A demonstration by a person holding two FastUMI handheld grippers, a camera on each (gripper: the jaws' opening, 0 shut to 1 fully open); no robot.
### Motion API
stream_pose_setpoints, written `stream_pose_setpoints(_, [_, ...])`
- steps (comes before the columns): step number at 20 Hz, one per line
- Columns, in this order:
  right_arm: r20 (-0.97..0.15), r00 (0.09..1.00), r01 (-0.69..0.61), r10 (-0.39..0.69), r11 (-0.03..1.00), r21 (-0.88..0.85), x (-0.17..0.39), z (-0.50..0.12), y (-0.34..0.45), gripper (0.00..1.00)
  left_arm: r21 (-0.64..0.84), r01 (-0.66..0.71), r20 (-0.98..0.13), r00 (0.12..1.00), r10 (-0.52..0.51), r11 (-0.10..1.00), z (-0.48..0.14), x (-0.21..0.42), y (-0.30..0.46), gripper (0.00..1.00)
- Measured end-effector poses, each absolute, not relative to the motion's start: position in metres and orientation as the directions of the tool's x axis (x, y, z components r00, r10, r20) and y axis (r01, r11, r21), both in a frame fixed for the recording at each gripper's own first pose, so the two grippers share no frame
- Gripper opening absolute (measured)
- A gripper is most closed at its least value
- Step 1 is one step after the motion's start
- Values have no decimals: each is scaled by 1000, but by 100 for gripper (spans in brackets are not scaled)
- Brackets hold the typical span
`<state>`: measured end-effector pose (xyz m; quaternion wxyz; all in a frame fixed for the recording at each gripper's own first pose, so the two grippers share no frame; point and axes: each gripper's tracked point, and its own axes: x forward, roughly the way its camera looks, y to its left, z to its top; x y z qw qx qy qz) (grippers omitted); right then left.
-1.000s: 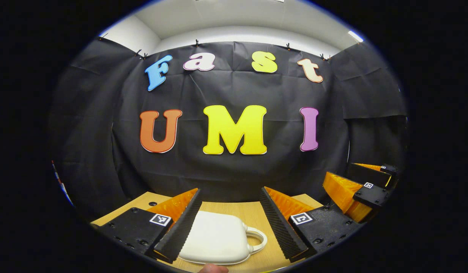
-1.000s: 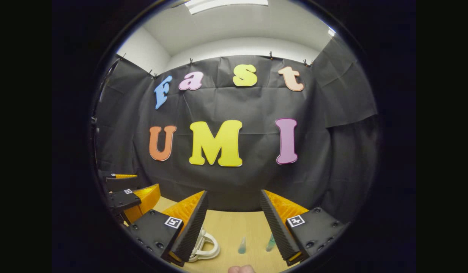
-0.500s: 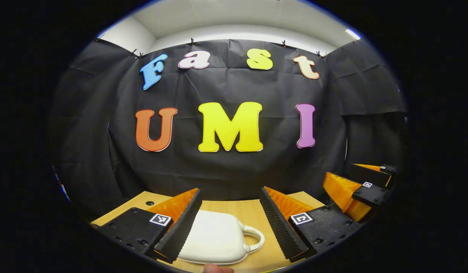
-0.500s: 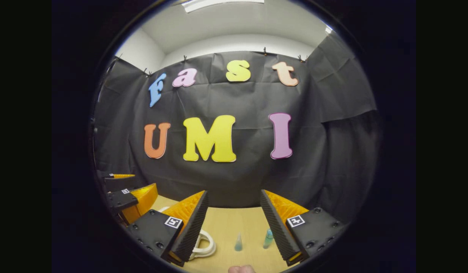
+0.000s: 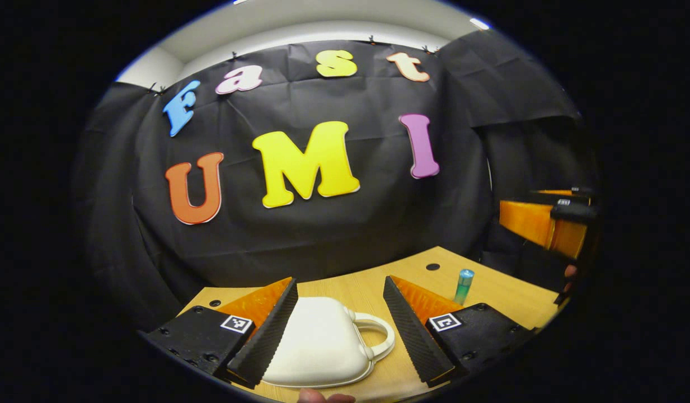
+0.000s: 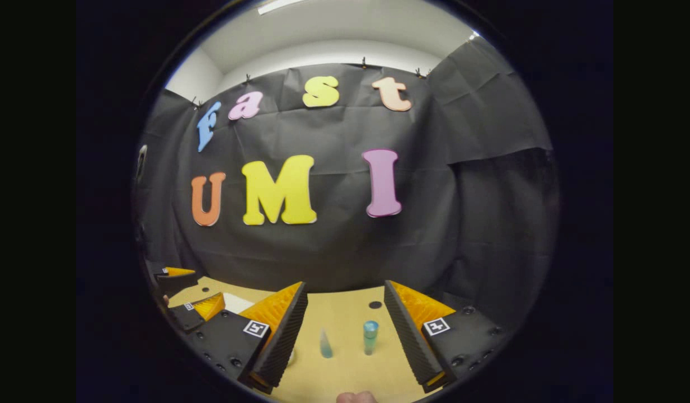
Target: First open the suitcase, pack the skin care products into it, and then close the suitcase.
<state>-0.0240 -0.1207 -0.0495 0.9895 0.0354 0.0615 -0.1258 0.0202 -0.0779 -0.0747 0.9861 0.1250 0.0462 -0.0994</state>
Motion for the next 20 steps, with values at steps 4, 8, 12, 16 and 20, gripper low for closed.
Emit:
stream_pose_setpoints(4, [-168,922,360,-350,933,30,-40,-66,-176,81,461,330,-254,939,-233,824,-133,27,-104,99])
stream_pose_setpoints(8, [-212,866,468,-452,883,31,-64,-82,-228,81,697,419,-377,904,-200,581,-186,35,-109,98])
stream_pose_setpoints(12, [-254,825,531,-506,847,37,-89,-101,-253,82,738,487,-487,864,-131,467,-227,43,-104,98])
stream_pose_setpoints(16, [-261,809,548,-526,836,16,-100,-105,-260,82,753,505,-530,846,-67,423,-253,60,-102,97])
stream_pose_setpoints(20, [-276,809,543,-519,839,15,-104,-112,-263,80,765,499,-534,845,-31,407,-261,75,-107,89])
